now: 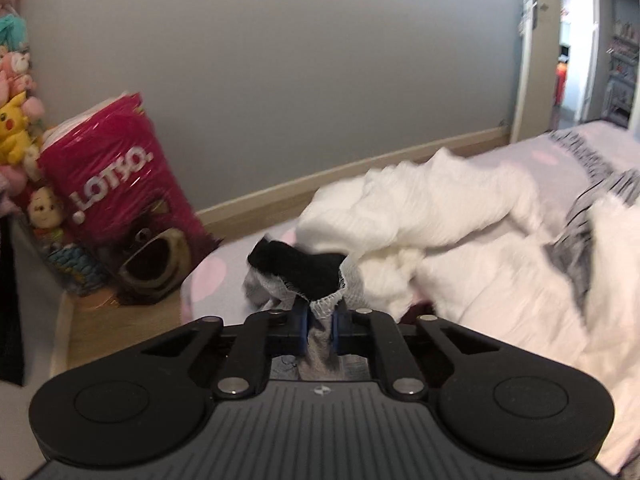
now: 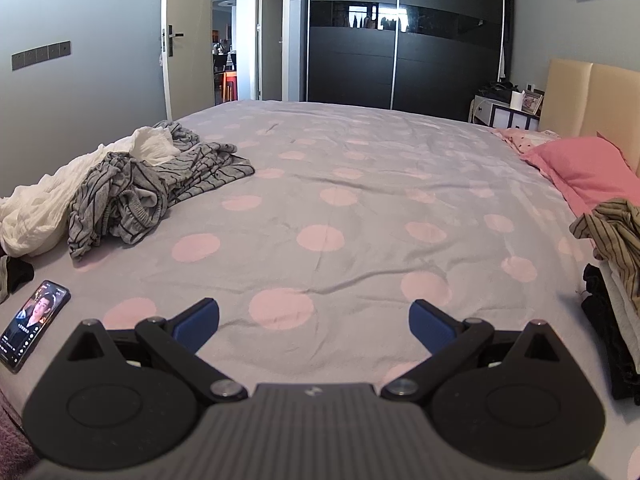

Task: Fold clothes
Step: 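Reach the left tool into the clothes pile and grasp the grey sweatshirt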

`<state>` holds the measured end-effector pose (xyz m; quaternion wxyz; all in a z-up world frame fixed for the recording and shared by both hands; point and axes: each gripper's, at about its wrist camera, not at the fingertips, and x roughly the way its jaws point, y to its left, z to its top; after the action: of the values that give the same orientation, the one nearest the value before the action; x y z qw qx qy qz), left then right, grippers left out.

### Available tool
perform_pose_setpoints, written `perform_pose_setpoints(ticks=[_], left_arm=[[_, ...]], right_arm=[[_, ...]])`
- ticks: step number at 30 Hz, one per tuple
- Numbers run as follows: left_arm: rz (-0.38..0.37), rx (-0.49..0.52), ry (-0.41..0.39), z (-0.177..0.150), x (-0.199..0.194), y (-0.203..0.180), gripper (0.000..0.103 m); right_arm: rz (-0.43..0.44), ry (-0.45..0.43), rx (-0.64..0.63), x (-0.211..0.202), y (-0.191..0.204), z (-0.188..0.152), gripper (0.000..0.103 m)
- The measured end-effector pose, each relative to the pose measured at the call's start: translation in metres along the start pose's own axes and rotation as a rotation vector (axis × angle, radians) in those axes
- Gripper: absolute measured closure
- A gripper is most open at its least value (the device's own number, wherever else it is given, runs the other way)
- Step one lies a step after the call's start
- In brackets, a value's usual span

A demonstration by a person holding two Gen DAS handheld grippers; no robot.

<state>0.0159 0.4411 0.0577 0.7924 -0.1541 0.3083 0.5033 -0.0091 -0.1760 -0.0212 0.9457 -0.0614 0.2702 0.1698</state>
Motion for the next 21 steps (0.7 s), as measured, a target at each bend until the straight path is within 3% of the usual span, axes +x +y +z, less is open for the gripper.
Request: perform_pose_setpoints(ticks=[6,9,17,21], left_arm=[[-0.188,-0.042,-0.083,0.04,-0.047,-0.004,0.096],[-0.26,-0.016,-0.144,0.063,-0.074,-0.017,0.097],[-0.504,0.086,-0.359,0.139,-0.177,-0.083,0.097],[-0.641,0.136,-0.474,0.162,-0.241,-0.119,0.097]], right_arm=[[0.01,-0.01,-0.005,-0.003,0.001,0.0,0.001],[0.012,-0.02,-0.012,-0.006,0.002,0.0,0.001],[0.01,-0.046,-0.013,-0.013,0.003,0.001,0.001],[0.003,-0.06,-0.022,-0.016,0.003,0.002,0.001]])
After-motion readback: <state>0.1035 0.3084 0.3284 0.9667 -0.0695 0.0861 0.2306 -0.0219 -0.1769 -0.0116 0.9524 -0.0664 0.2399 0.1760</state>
